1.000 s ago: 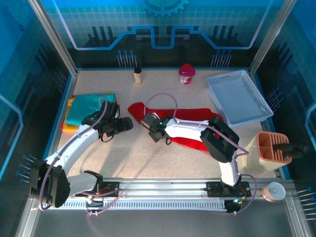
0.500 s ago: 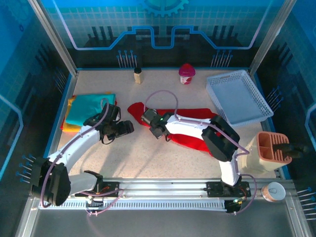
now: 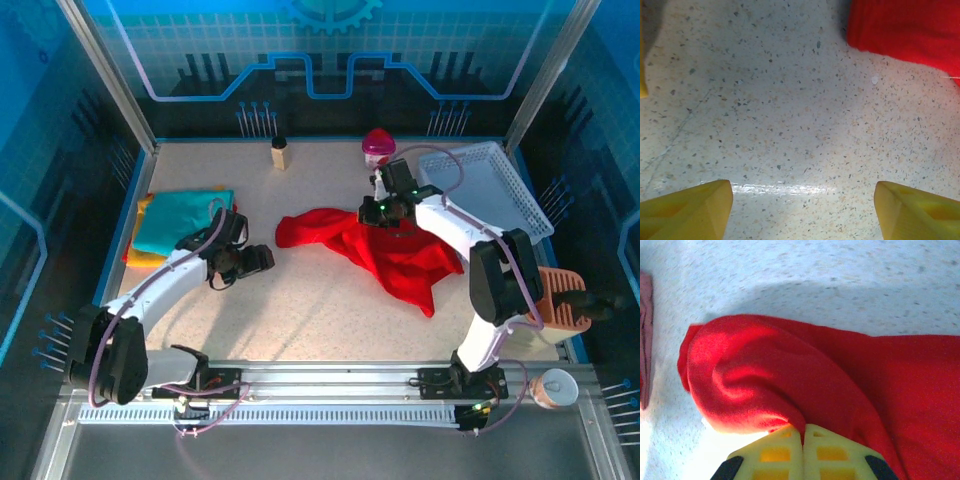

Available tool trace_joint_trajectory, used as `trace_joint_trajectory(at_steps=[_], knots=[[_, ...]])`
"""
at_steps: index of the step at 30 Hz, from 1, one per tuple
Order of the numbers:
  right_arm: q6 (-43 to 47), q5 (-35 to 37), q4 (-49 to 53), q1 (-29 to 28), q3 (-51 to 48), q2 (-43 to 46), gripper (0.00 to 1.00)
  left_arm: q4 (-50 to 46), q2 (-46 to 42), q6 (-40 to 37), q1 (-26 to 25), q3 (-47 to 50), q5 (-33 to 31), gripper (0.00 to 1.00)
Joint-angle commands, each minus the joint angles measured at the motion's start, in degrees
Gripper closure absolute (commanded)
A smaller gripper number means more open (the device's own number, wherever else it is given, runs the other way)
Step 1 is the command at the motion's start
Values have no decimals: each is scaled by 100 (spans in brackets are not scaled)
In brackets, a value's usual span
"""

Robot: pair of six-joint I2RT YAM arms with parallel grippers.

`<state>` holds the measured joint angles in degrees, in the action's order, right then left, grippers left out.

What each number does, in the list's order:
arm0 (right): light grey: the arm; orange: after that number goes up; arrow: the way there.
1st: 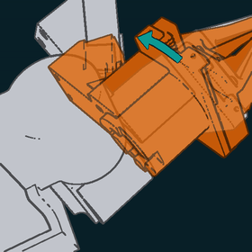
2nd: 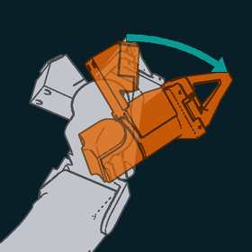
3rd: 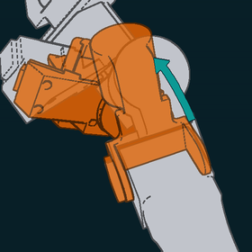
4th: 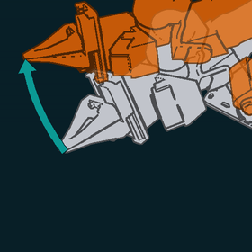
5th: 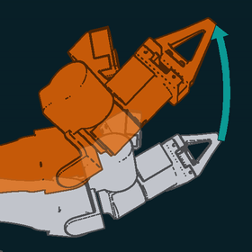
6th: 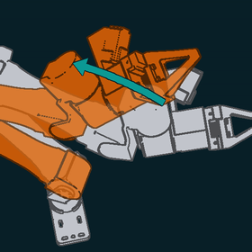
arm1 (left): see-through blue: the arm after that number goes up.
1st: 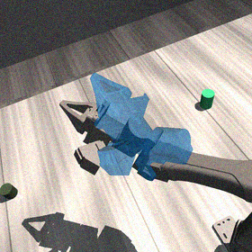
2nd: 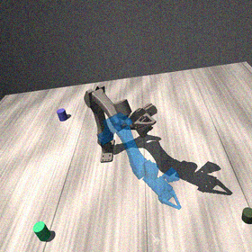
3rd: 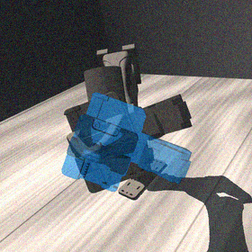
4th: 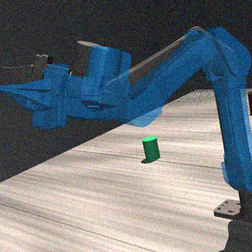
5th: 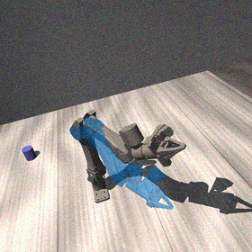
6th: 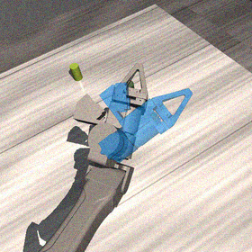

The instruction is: Fold and stack the t-shirts

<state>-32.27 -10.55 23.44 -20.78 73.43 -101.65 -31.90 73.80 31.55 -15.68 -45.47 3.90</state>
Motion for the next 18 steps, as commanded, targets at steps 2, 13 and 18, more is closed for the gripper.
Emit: trace_joint_trajectory(at_steps=[2,13,18], knots=[[-506,-201,130,101,79,-391,100,285,123,177,-50,103,349,26],[667,934,774,-547,-194,610,14,1138,1115,645,-863,-371,530,28],[921,1976,1005,-1134,-817,1079,18,1673,2027,738,-934,-851,802,29]])
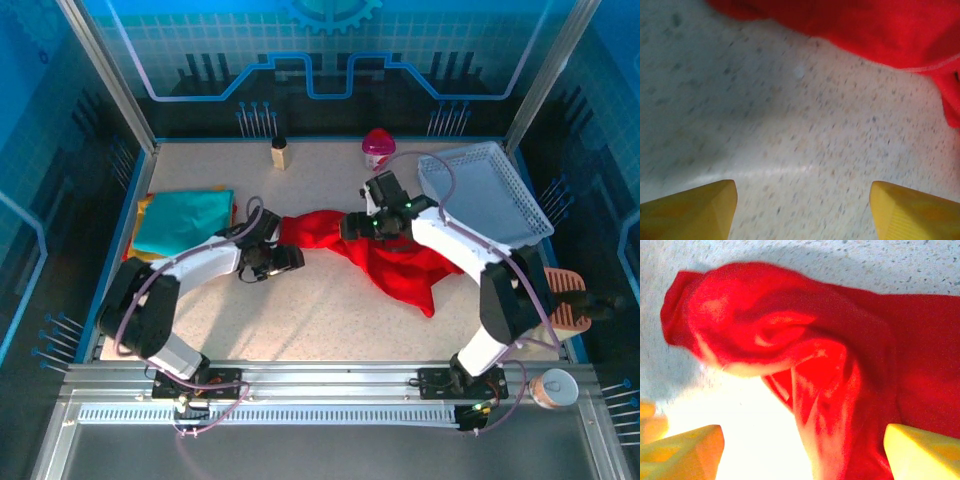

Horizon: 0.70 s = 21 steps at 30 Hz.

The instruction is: Fold and stack the t-shirts

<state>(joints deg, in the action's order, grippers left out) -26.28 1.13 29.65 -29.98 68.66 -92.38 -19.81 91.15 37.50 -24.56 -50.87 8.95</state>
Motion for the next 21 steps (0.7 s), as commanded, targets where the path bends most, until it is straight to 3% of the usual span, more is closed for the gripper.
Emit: trace_joint_trajectory(at_steps=[1,4,10,13,15,17,18,21], knots=[[332,1014,375,-316,-489,216,20,581,438,172,-79,-432,348,30],[268,1316,329,-530,-847,321,27,663,834,214,-234,-884,388,32],[113,1056,-35,-720,-1195,153,41,499,1544,104,-452,-1626,185,37],[70,1032,-83,-719,-1124,-81,58,185,1869,-140,-393,-1955,-188,39],[12,1165,37,-720,-987,-157,77,171,1962,-222,-283,-2063,-408,44],[3,1183,102,-693,-900,-87,90,146,2015,-275,-154,-2216,-444,51],[27,1145,119,-673,-858,-25,96,44,2027,-353,-100,-2349,-507,59],[65,882,220,-528,-752,184,100,-472,2077,-667,-8,-2925,-790,78]])
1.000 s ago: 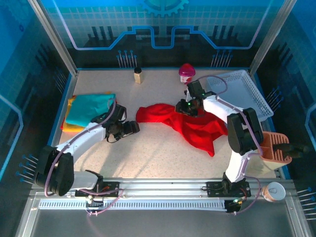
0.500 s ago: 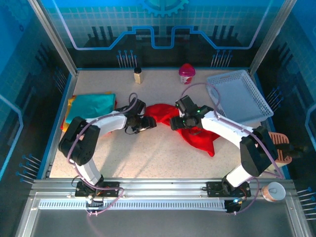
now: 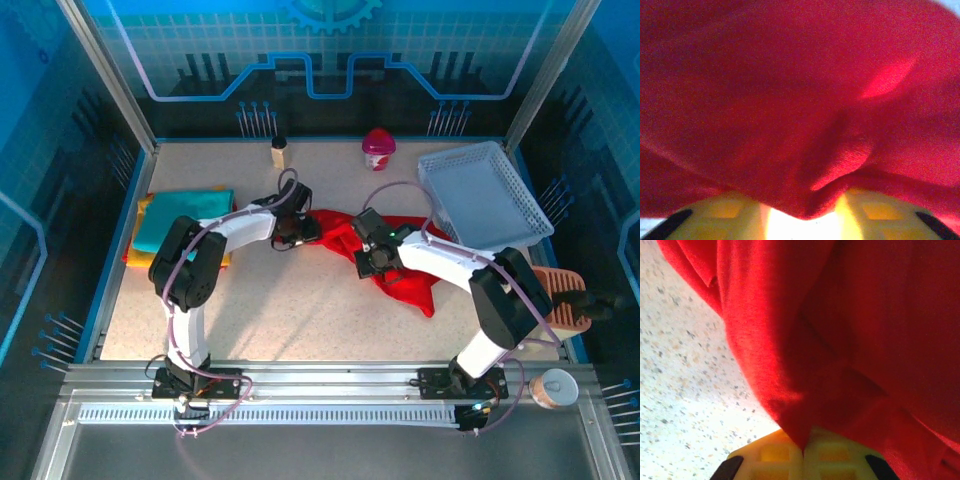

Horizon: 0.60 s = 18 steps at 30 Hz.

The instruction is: Fold and stack the t-shirts

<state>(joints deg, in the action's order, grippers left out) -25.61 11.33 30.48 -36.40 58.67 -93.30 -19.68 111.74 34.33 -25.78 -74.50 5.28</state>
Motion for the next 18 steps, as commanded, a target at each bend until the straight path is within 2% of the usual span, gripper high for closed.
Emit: trace_joint_trajectory(at_steps=[1,3,4,8,10,13,15,18], knots=[[2,-213,142,166,250,347,100,-624,30,-443,123,-758,-506,84],[-13,-438,143,324,203,526,100,-902,93,-640,160,-1215,-649,95],[-27,-546,115,404,166,596,100,-1029,161,-722,175,-1454,-672,96],[-212,-1146,-82,804,-57,832,100,-1772,724,-1141,220,-2761,-707,96],[-295,-1361,-168,947,-146,873,100,-2120,1019,-1296,220,-3341,-777,92],[-357,-1493,-174,1036,-189,866,100,-2465,1350,-1377,217,-3855,-768,72],[-373,-1513,-186,1038,-216,873,100,-2433,1310,-1284,205,-3674,-618,61],[-392,-1533,-248,1041,-261,853,100,-2008,938,-1001,186,-2819,-310,57]])
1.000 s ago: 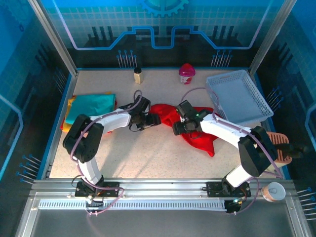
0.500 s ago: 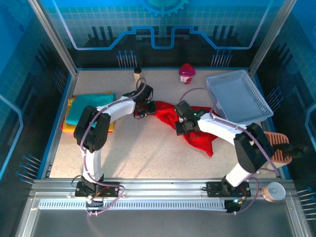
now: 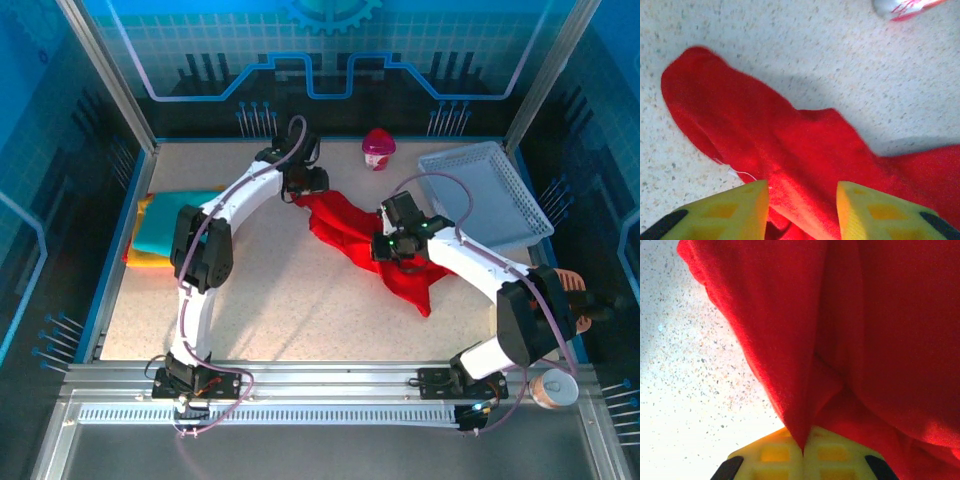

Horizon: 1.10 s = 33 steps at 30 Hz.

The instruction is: Fold and stack the t-shirts

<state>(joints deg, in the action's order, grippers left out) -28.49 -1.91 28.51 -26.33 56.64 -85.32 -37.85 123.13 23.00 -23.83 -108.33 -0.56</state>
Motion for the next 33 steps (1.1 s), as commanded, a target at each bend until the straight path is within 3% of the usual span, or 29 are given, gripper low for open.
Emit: trace_joint_trajectory(at_steps=[1,5,9,16,33], knots=[[-104,-212,-64,30,-58,34,100,-24,-358,255,-16,862,381,57],[-126,-241,-113,40,-51,-66,100,710,-920,805,-172,2033,966,60],[-181,-238,-190,40,-29,-175,100,1010,-1005,1107,-498,2411,1248,63],[-280,-178,-162,40,6,-196,100,1099,-785,1295,-856,2191,1133,63],[-284,-81,-144,40,-129,-67,100,938,-203,1413,-900,1736,998,76]])
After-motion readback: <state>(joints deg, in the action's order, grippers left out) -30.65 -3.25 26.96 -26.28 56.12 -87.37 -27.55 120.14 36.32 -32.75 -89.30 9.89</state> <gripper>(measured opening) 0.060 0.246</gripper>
